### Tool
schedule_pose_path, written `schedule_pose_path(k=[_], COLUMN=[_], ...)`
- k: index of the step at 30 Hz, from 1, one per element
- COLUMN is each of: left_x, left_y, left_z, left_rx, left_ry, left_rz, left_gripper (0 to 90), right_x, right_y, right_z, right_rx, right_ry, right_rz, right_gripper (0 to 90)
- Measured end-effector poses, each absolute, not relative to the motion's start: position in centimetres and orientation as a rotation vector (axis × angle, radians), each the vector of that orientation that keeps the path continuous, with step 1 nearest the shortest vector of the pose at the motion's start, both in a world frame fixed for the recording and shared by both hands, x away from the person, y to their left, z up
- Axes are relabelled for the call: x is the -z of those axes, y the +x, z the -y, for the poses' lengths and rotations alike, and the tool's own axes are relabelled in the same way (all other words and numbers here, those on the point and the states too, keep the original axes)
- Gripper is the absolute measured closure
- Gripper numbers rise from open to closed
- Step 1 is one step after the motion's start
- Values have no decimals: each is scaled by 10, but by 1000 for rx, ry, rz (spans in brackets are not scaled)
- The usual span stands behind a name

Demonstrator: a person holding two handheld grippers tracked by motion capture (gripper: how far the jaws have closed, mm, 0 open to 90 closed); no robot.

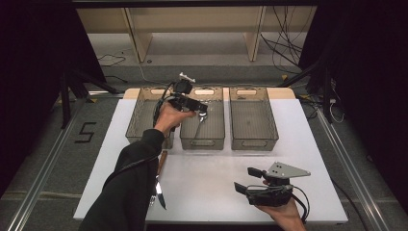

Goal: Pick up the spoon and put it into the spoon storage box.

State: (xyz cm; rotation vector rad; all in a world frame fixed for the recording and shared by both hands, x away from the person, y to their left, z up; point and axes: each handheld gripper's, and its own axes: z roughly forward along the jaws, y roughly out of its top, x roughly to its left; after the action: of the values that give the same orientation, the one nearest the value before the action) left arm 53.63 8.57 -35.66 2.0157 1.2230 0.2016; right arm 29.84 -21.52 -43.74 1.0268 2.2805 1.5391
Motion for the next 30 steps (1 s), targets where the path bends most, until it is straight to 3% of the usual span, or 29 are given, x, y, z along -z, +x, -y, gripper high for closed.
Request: schedule_pose_path(k=[14, 30], left_x=[360, 401], left_y=[468, 413], left_z=[-144, -166], left_rx=[-206, -271], left_ry=[1904, 1991], left_rz=[-1184, -1224], left_gripper=[246, 201], right_x=[439, 442], right_y=[298, 298], right_z=[213, 210], right_rx=[-1529, -1524], right_ry=[1029, 1031], right_rz=[-2285, -2292], right_gripper=[255, 254])
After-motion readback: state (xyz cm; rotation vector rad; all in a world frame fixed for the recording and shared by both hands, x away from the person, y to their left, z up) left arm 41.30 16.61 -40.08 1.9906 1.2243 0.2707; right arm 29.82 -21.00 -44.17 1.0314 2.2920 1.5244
